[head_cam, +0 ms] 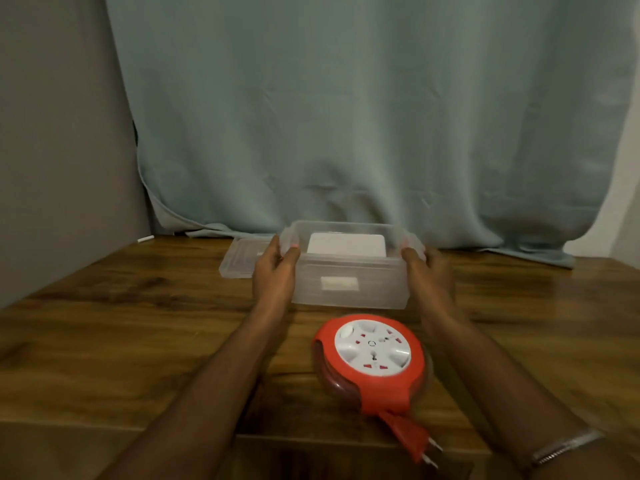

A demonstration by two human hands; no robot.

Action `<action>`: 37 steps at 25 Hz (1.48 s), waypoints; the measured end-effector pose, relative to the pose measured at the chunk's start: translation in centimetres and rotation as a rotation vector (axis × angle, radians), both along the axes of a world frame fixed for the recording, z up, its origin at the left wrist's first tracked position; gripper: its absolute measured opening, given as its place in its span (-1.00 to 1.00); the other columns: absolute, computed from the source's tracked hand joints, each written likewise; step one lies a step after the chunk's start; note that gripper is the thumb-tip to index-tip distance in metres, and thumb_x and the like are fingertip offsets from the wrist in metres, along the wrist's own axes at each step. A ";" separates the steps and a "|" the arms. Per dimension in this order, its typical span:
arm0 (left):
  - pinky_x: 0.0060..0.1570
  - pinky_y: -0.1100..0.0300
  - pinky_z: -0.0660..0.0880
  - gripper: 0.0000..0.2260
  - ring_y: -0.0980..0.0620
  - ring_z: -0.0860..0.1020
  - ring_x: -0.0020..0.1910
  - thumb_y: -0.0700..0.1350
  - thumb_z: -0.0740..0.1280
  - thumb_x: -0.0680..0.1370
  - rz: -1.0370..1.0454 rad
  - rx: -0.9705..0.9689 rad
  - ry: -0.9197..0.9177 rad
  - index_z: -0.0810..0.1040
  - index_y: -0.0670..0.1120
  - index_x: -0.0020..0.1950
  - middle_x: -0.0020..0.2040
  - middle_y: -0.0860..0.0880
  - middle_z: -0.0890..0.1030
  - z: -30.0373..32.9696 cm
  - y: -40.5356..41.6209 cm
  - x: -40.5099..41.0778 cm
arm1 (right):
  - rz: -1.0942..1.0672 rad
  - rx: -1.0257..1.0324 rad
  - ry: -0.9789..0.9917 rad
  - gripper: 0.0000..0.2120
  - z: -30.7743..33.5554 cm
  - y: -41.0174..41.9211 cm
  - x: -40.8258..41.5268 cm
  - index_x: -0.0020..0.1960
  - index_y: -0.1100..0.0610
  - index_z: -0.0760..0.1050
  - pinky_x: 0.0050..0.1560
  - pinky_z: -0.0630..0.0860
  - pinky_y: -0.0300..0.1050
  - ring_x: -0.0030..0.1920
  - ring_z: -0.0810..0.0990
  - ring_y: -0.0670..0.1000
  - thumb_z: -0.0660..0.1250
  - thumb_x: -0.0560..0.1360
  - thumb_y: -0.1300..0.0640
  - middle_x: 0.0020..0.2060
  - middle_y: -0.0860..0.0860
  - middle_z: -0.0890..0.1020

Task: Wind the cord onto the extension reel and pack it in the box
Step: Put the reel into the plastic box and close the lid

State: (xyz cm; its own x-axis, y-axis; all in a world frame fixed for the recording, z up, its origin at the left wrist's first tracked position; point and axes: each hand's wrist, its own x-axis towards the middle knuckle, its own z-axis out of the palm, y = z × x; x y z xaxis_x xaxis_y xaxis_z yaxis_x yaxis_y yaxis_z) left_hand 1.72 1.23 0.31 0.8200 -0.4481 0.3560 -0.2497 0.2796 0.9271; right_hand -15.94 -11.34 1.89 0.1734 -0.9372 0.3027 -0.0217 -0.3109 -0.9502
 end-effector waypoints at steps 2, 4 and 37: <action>0.44 -0.05 0.40 -0.50 -0.03 0.48 0.39 -0.03 0.33 0.62 -0.003 -0.010 0.048 0.36 -0.11 0.53 0.45 -0.04 0.49 -1.0 1.3 -0.8 | 0.040 -0.008 0.027 -0.61 -0.2 1.4 -0.7 0.39 0.08 0.55 0.18 0.60 0.07 0.18 0.62 0.13 0.32 0.63 -0.06 0.25 0.09 0.66; 0.42 -0.05 0.42 -0.48 -0.01 0.50 0.37 0.05 0.34 0.60 0.015 0.010 0.012 0.37 -0.07 0.53 0.44 -0.05 0.51 -1.7 2.3 -1.3 | 0.088 -0.008 0.097 -0.57 -0.1 2.6 -1.6 0.44 0.09 0.51 0.09 0.60 -0.02 0.19 0.61 0.12 0.32 0.64 -0.07 0.31 0.10 0.63; 0.28 -0.26 0.45 -0.49 -0.04 0.59 0.13 0.46 0.06 0.52 0.136 0.217 -0.219 0.27 0.32 0.41 0.06 0.11 0.60 -3.0 3.1 -2.0 | 0.397 -0.777 1.003 -0.49 14.7 2.4 5.7 0.30 0.13 0.65 0.25 0.58 0.08 0.15 0.69 0.14 0.64 0.38 0.14 0.14 0.10 0.73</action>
State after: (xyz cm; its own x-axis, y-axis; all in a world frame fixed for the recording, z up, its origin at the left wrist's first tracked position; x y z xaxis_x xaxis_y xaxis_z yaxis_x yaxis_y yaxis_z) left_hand -0.26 4.34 -2.68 0.7922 -0.4248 0.4382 -0.4707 0.0317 0.8817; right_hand -10.28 -8.92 16.63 0.8542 -0.4144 0.3140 -0.3864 -0.9101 -0.1498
